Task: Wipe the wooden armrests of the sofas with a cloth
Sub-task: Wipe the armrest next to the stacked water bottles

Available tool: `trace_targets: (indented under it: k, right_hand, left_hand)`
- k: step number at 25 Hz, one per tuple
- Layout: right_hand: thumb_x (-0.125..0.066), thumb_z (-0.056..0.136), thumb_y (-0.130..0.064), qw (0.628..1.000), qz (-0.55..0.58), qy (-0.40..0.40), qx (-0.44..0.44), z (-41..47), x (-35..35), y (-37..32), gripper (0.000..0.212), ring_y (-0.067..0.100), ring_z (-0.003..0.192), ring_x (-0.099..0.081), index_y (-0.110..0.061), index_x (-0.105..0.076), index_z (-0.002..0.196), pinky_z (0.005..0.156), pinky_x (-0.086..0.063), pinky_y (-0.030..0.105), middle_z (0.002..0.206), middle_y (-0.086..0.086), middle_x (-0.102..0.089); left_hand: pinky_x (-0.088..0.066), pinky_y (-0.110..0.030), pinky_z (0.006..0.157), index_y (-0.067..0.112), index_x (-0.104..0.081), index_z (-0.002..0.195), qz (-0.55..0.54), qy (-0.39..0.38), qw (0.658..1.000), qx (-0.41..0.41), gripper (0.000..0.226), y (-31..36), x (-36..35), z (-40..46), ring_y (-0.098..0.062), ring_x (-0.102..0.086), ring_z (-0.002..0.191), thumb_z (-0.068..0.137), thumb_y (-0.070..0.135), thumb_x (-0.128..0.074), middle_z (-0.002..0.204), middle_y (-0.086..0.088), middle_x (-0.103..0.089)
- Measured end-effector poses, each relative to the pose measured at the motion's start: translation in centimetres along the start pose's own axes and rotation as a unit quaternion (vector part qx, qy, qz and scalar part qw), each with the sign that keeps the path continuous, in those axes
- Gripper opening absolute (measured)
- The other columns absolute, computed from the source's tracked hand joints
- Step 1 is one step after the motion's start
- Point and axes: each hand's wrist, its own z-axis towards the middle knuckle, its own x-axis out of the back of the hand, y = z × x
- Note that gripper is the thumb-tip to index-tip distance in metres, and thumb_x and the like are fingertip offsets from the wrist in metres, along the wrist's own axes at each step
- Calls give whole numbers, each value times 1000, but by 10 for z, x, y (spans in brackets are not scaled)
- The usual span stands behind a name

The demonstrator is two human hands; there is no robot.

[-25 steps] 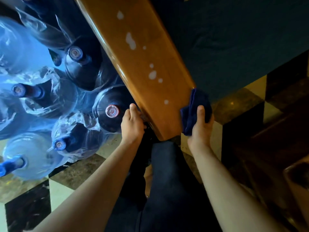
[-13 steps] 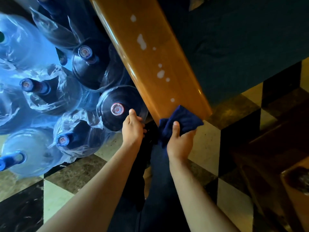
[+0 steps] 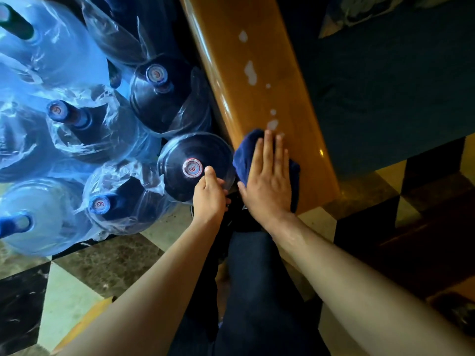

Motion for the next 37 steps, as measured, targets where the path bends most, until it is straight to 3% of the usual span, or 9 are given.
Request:
trace_targets:
  k: [6, 9, 12, 16, 19, 25, 29, 33, 37]
  right_hand:
    - [-42, 101, -18, 999, -5, 39, 5, 124, 19, -44, 70, 48, 156, -7, 6, -12, 160, 126, -17, 56, 169, 28, -9]
    - [-38, 103, -18, 997, -16, 42, 70, 122, 21, -40, 70, 46, 157, 0, 4, -4, 161, 127, -12, 56, 170, 26, -1]
    - [-48, 101, -41, 995, 0, 17, 97, 52, 8, -5, 85, 37, 159, 3, -2, -3, 163, 128, -13, 53, 172, 19, 1]
    - [-41, 86, -86, 996, 51, 10, -66, -8, 3, 49, 115, 34, 160, -7, -7, -13, 164, 127, -19, 53, 172, 17, -12]
    - [-38, 79, -95, 989, 75, 46, -123, 51, 11, 50, 123, 40, 158, -15, -6, -20, 162, 125, -21, 57, 170, 21, -20]
    - [-35, 71, -100, 992, 112, 29, -46, 226, 32, 65, 124, 49, 133, -47, -19, -16, 162, 98, -46, 55, 162, 21, -31]
    - [-56, 76, -88, 910, 388, -54, -132, 280, 42, 94, 103, 34, 123, -61, -20, -37, 151, 84, -44, 35, 141, 6, -58]
    - [-61, 93, -64, 765, 600, -137, -192, 211, 27, 139, 68, 21, 133, -57, -21, -54, 145, 109, -44, 32, 138, -6, -62]
    - [-68, 69, -84, 870, 466, -161, -27, 105, 28, 149, 118, -5, 152, -19, -44, -7, 161, 122, -13, 16, 165, -30, -20]
  left_hand:
    - [-50, -34, 57, 14, -57, 78, -22, 34, 999, -8, 55, 34, 13, 34, -21, -59, 52, 105, 54, -30, 57, -1, -61]
    - [-57, -44, 73, 9, -64, 96, -29, 23, 999, -31, 61, 60, 13, 47, -29, -66, 75, 105, 57, -28, 81, -9, -69]
    - [-51, -56, 103, 10, -64, 116, -27, -12, 1000, -8, 65, 75, 2, 49, -38, -68, 110, 103, 61, -26, 116, -17, -73]
    - [-55, -48, 93, 13, -63, 91, -71, -51, 996, 27, 57, 83, -24, 42, -38, -68, 100, 106, 56, -28, 106, -22, -71]
    - [-49, -56, 107, 7, -70, 112, -76, -49, 995, 37, 67, 86, -39, 47, -40, -67, 115, 105, 58, -27, 119, -20, -74]
    - [-55, -47, 95, 13, -70, 118, -101, 17, 994, 30, 67, 114, -52, 68, -29, -69, 107, 103, 62, -26, 117, -13, -74]
    - [-45, -57, 111, 11, -66, 131, -95, 51, 994, 24, 80, 142, -63, 75, -36, -63, 123, 99, 67, -19, 132, -18, -69]
    - [-49, -60, 106, 7, -70, 106, -119, 100, 987, 36, 82, 147, -69, 69, -33, -68, 112, 98, 70, -18, 117, -18, -74]
    - [-53, -59, 99, 11, -71, 88, -166, 144, 974, 49, 79, 142, -73, 64, -34, -73, 95, 99, 70, -19, 94, -17, -79]
